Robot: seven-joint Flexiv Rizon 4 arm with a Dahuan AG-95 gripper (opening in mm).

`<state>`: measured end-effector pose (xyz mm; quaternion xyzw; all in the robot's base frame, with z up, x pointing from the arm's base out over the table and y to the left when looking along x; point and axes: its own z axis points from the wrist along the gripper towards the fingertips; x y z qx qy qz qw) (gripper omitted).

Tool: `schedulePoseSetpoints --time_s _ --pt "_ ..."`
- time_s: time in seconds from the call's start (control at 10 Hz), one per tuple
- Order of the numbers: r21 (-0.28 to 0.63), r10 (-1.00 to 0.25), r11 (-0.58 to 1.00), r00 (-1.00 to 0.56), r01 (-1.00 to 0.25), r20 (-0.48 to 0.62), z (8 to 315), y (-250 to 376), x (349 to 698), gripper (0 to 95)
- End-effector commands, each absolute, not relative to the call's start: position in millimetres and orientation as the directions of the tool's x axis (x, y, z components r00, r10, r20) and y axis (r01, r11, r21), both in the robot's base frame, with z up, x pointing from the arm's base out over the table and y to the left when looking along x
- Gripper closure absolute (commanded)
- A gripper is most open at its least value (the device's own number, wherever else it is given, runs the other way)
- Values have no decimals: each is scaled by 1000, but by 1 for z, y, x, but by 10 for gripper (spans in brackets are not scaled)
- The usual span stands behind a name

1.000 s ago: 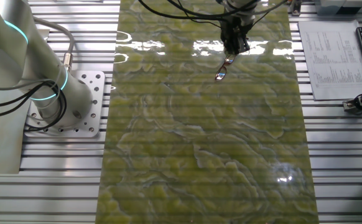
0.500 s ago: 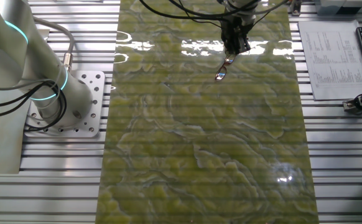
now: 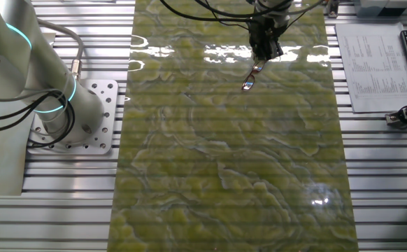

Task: Unfold the leg of the glasses (with one hand)

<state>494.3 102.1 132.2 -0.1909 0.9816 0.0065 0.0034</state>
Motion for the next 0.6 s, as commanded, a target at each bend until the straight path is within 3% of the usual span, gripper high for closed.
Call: schedulePoseSetpoints --time_s 0.1,0.6 --pt "7 -369 929 -929 -369 -22 133 102 494 950" --pt "10 -385 923 -923 -385 -13 133 102 494 950"
